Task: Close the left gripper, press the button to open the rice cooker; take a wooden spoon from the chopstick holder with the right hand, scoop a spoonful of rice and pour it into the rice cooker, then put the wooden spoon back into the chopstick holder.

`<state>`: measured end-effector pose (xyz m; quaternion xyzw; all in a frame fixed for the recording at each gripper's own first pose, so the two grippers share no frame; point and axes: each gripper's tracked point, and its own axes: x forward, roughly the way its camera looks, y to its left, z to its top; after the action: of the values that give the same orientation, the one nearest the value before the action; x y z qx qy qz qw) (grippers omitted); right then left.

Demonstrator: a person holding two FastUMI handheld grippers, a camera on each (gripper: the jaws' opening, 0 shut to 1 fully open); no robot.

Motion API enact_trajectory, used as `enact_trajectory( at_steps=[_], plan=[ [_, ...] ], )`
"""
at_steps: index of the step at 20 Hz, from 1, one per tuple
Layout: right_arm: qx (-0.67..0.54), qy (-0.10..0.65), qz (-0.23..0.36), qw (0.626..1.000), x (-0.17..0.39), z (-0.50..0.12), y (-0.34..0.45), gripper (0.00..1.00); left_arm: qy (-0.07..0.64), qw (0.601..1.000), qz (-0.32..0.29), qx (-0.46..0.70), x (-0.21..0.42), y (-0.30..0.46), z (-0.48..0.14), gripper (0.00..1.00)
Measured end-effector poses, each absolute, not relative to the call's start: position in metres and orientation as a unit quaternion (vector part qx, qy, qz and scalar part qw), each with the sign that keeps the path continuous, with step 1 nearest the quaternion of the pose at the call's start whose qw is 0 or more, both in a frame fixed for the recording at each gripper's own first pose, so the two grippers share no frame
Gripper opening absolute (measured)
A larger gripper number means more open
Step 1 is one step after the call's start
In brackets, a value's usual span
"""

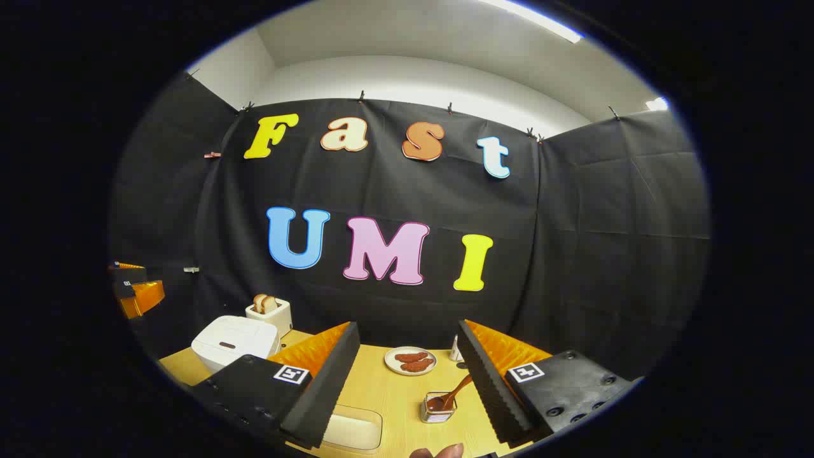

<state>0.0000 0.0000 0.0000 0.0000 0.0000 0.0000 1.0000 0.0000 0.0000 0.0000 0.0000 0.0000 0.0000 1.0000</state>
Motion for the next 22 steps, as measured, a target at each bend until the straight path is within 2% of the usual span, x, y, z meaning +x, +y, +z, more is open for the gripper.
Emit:
enact_trajectory(
  at_steps=[14, 22],
  plan=[
    [-0.003, -0.007, -0.013, 1.000, 0.006, -0.001, -0.011, 0.98, 0.008, 1.000, -0.005, 0.000, 0.008, -0.008, -0.001, 0.94],
    [-0.004, -0.008, 0.009, 1.000, 0.033, -0.006, -0.025, 0.97, -0.003, 1.000, 0.013, 0.004, 0.027, -0.023, 0.012, 0.94]
  ],
)
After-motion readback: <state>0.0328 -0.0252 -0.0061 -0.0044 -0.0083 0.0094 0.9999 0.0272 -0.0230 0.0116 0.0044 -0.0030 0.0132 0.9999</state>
